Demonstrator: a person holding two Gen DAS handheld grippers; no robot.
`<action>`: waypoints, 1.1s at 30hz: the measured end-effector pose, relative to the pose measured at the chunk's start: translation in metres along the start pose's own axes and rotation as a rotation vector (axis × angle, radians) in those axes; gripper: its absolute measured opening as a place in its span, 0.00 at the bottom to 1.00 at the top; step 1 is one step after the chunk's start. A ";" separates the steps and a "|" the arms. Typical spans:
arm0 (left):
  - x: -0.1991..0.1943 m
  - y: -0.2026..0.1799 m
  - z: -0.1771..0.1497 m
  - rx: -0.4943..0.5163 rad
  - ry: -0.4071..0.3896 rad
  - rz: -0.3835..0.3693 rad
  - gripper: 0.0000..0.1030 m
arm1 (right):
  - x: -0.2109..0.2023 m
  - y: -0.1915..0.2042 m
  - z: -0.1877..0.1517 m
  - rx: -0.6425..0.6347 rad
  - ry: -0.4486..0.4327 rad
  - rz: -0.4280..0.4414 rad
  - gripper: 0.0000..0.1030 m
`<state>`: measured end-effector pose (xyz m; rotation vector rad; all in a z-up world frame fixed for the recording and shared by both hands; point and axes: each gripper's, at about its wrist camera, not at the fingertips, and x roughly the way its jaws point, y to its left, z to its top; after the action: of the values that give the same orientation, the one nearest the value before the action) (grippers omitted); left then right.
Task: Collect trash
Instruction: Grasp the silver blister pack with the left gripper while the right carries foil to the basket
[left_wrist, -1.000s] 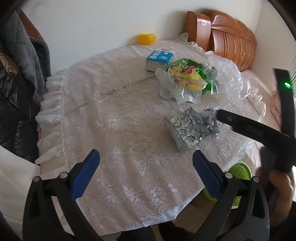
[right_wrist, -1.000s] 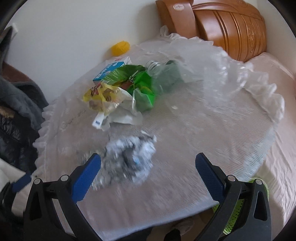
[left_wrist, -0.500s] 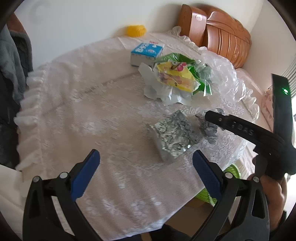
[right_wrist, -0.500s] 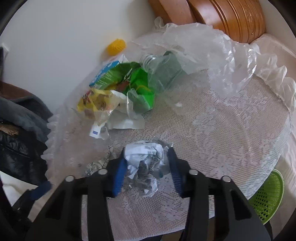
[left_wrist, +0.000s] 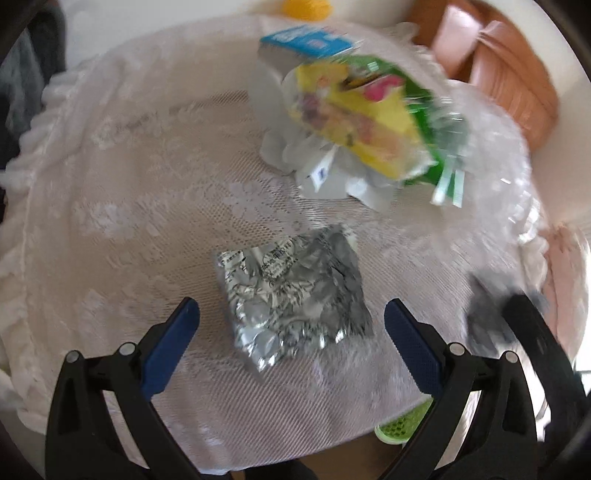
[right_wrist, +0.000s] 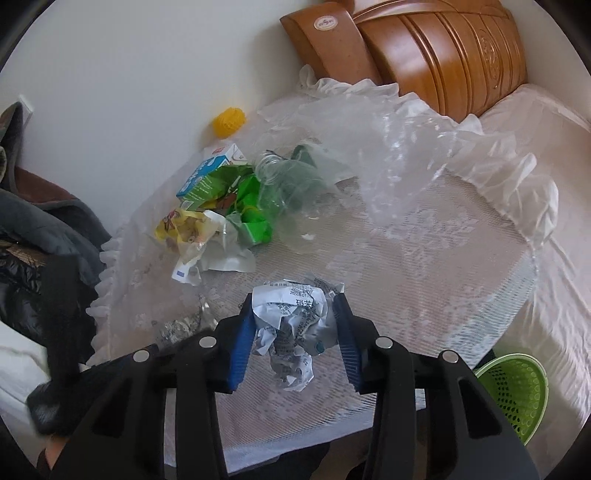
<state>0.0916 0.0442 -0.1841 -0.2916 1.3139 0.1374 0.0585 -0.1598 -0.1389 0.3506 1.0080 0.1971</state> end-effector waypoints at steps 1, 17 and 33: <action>0.004 0.000 0.001 -0.016 0.004 0.013 0.93 | -0.002 -0.003 0.000 -0.002 0.001 0.002 0.41; -0.006 -0.003 -0.004 -0.046 -0.056 0.072 0.66 | -0.021 -0.026 -0.004 -0.004 -0.016 0.013 0.41; -0.101 -0.051 -0.066 0.464 -0.237 -0.121 0.66 | -0.102 -0.072 -0.075 0.148 -0.155 -0.144 0.41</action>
<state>0.0182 -0.0166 -0.0949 0.0414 1.0537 -0.2288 -0.0587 -0.2447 -0.1222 0.4197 0.8921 -0.0352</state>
